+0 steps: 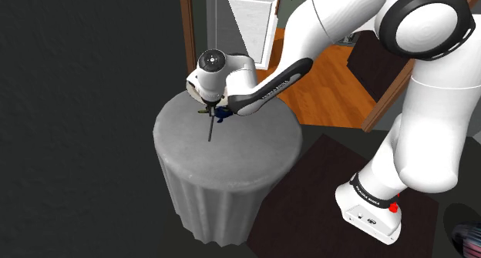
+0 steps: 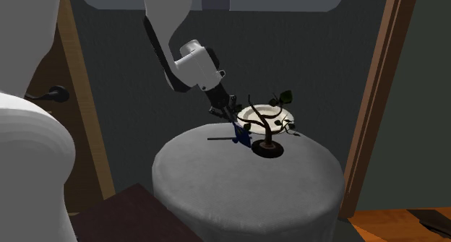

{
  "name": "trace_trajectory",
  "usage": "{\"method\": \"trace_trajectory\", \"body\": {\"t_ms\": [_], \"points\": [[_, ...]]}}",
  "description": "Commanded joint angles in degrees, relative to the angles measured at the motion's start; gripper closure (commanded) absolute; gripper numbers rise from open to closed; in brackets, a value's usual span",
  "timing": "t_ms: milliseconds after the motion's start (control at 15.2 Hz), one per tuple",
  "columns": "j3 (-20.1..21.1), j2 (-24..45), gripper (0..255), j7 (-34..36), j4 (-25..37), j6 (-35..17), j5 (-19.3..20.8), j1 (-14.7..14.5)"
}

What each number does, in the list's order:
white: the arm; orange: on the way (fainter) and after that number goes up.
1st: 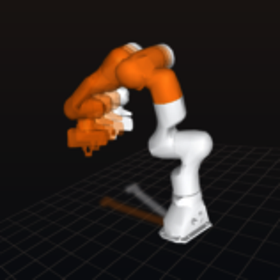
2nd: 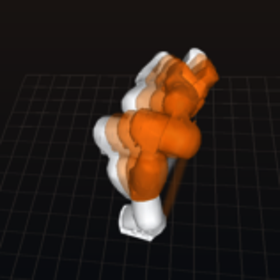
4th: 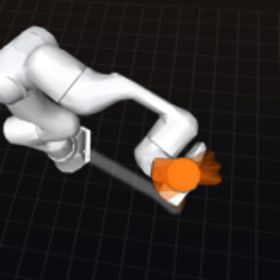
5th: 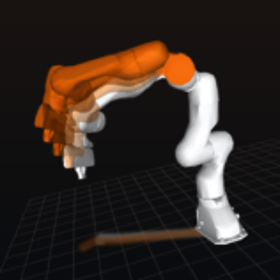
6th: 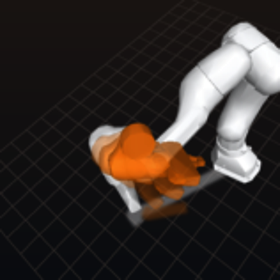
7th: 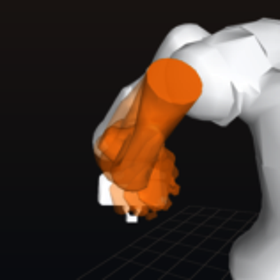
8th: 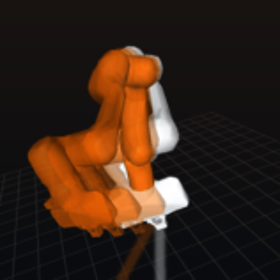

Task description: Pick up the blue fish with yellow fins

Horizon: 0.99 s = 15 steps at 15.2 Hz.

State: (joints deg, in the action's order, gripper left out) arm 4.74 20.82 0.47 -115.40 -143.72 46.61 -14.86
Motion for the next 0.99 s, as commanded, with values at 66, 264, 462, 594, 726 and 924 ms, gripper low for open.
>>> {"method": "trace_trajectory", "body": {"t_ms": [66, 264, 462, 594, 726, 924], "points": [[0.46, -1.32, 255, -1.41, 0.05, 1.09, -1.24, 0.28], [0.99, -2.85, 255, -3.08, 0.19, 2.43, -2.71, 0.56], [1.46, -4.31, 255, -4.72, 0.45, 3.81, -4.15, 0.81], [1.75, -5.24, 255, -5.79, 0.69, 4.75, -5.09, 0.94], [2.02, -6.13, 255, -6.84, 0.98, 5.72, -6.01, 1.06], [2.28, -7.06, 255, -7.95, 1.35, 6.78, -6.97, 1.17]]}}
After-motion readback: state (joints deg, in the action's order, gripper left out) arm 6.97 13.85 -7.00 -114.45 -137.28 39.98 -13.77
